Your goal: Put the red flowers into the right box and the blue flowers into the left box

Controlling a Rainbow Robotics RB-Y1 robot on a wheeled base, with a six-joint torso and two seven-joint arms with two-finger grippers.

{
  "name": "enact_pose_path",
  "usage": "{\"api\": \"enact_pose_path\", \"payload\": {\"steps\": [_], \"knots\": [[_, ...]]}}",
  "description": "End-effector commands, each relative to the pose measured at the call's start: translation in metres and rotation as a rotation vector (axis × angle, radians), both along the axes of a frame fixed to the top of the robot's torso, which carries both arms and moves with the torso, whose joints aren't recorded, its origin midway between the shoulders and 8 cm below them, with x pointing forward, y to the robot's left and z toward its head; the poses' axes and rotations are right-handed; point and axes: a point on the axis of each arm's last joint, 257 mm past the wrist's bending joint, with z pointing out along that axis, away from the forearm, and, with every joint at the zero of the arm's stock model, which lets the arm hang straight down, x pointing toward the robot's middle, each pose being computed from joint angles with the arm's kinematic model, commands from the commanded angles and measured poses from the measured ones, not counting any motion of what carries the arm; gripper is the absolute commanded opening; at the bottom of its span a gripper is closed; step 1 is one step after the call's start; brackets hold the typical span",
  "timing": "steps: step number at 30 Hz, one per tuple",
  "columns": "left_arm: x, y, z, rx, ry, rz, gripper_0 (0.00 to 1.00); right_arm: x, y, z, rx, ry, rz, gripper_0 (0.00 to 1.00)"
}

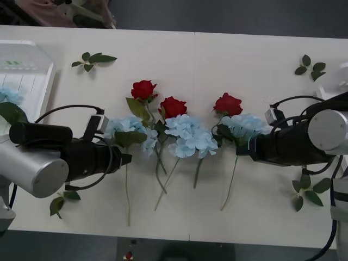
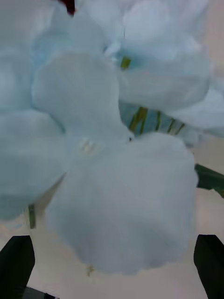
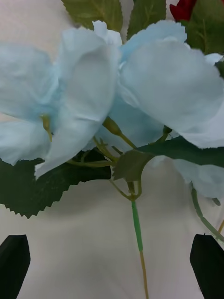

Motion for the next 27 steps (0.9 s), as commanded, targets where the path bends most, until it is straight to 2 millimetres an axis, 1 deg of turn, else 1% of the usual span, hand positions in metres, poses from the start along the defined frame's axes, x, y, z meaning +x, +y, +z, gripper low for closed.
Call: {"api": "enact_pose_path", "payload": {"steps": [1, 4, 7, 11, 19, 23, 25, 26, 27], "knots": [[0.018, -0.023, 0.020, -0.049, -0.029, 0.011, 1.00, 0.006, 0.001, 0.008, -0.001, -0.052, -0.031, 1.00], [0.026, -0.034, 0.014, -0.035, -0.018, -0.006, 1.00, 0.006, 0.005, -0.001, -0.024, -0.058, -0.038, 1.00], [0.030, -0.041, 0.015, -0.038, -0.017, -0.014, 1.00, 0.006, 0.007, -0.007, -0.052, -0.059, -0.048, 1.00], [0.029, -0.045, 0.011, -0.043, -0.010, -0.014, 1.00, 0.005, 0.009, -0.014, -0.083, -0.051, -0.053, 1.00], [0.048, -0.054, -0.007, -0.053, 0.024, 0.012, 1.00, 0.012, 0.026, -0.032, -0.093, -0.066, -0.032, 1.00], [0.055, -0.057, -0.014, -0.047, 0.025, 0.013, 1.00, 0.011, 0.031, -0.041, -0.100, -0.055, -0.021, 1.00], [0.057, -0.059, -0.014, -0.048, 0.015, 0.010, 0.88, 0.009, 0.032, -0.050, -0.103, -0.040, -0.018, 1.00], [0.057, -0.059, -0.014, -0.048, 0.014, 0.008, 0.85, 0.009, 0.032, -0.050, -0.103, -0.041, -0.018, 1.00], [0.057, -0.059, -0.014, -0.046, 0.013, 0.008, 0.80, 0.008, 0.032, -0.052, -0.106, -0.040, -0.016, 1.00]]}}
